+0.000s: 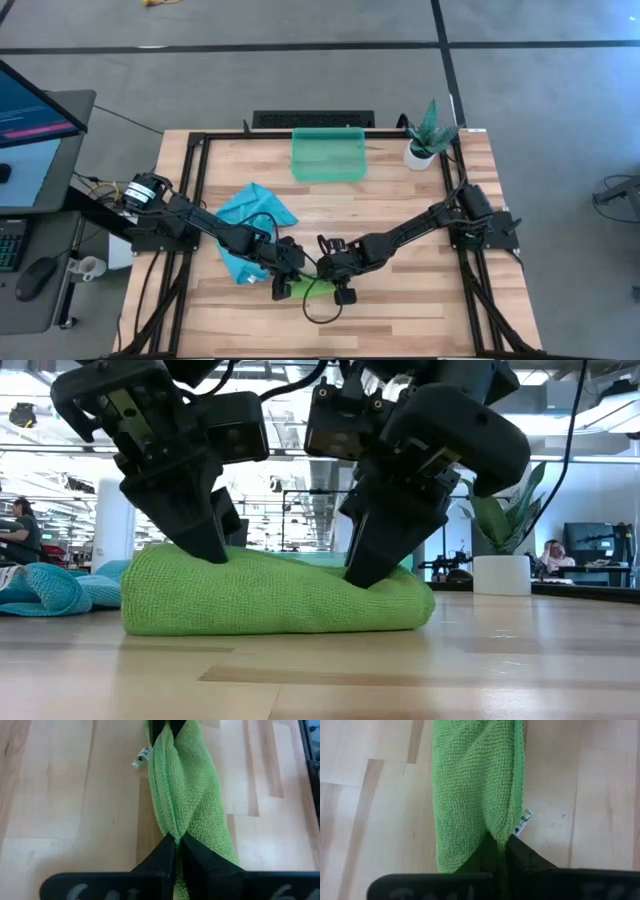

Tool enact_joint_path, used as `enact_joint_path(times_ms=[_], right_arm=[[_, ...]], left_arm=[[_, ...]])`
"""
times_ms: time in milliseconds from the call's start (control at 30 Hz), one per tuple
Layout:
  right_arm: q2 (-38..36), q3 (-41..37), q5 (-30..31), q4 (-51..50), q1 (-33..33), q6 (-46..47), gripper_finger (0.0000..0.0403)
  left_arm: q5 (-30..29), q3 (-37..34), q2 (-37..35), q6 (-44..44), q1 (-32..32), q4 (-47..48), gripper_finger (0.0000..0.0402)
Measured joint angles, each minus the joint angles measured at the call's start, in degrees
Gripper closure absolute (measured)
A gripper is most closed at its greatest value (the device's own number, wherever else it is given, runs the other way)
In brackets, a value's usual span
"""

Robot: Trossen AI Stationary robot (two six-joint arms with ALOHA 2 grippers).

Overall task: Roll microfiber towels into tight, uniform cylinder then place into a basket
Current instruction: Put the rolled green microfiber cloth into the green bin

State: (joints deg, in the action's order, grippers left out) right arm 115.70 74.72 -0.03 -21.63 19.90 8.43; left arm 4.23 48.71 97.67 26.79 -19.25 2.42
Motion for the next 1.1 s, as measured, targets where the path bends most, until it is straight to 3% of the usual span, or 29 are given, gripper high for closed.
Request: enact_joint_path(times_ms=[233,433,667,1100], right_arm=[[0.0,0.02,1.48,-0.06,0.06,0.59,0.038],[-0.35,0.09,5.51,-1.9,0.42,-0.63,0.0382],[-0.36,0.13,10.34,-1.36,0.16,-3.3,0.0378],[-7.19,0.11,15.16,-2.88,-6.06,-10.09,0.0381]], left_arm=[[1.09,0.02,-0.02,-1.21,-0.02,0.41,0.0376],[-1.2,0.02,-0.09,-2.52,-0.02,0.39,0.0397],[1.0,0.02,-0.82,-5.11,1.19,1.84,0.0399],[1.54,0.04,-10.02,-16.92,10.27,9.77,0.0401]])
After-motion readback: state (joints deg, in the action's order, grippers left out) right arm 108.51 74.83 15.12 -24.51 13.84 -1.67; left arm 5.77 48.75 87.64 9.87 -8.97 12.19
